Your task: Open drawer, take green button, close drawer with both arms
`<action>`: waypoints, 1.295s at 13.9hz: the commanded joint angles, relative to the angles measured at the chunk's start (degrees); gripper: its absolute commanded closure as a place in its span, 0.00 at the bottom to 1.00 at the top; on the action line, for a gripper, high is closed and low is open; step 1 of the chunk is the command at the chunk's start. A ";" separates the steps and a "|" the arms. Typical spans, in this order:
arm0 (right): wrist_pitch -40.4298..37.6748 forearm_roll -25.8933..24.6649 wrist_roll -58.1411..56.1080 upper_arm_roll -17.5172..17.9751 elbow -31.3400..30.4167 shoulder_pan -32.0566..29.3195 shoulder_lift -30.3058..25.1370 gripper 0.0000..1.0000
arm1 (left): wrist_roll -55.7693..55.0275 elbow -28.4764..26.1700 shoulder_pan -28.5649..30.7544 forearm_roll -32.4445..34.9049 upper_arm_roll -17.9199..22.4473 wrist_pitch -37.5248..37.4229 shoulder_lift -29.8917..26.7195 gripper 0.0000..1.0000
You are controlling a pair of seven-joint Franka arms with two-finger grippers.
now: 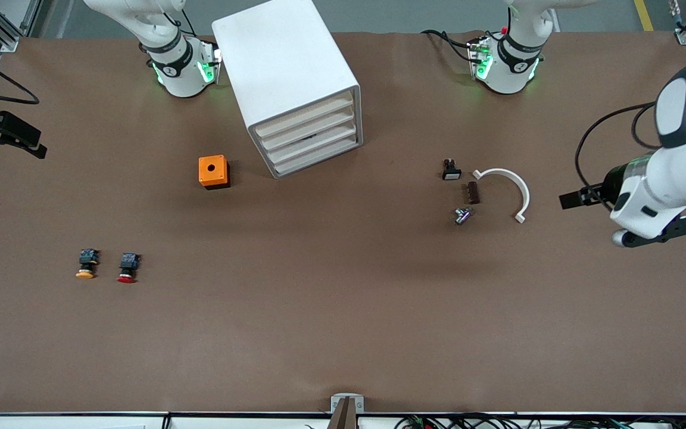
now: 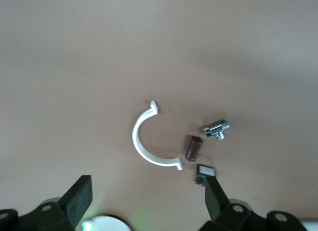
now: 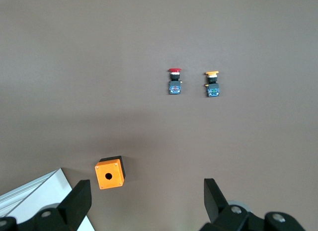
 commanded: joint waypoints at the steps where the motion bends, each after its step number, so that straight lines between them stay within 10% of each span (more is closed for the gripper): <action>1: 0.02 1.53 0.06 -0.10 1.68 0.22 1.05 0.00 | -17.09 3.73 -3.08 -1.56 -0.21 -1.18 5.91 0.00; 9: 2.82 5.49 7.86 -0.18 1.68 0.22 1.40 0.00 | -41.85 3.91 -10.73 -5.78 -0.30 -6.25 15.23 0.00; 18: 12.75 4.97 53.79 -0.18 1.68 5.14 4.03 0.00 | -42.01 4.26 -14.41 -15.61 -0.21 -15.16 18.41 0.00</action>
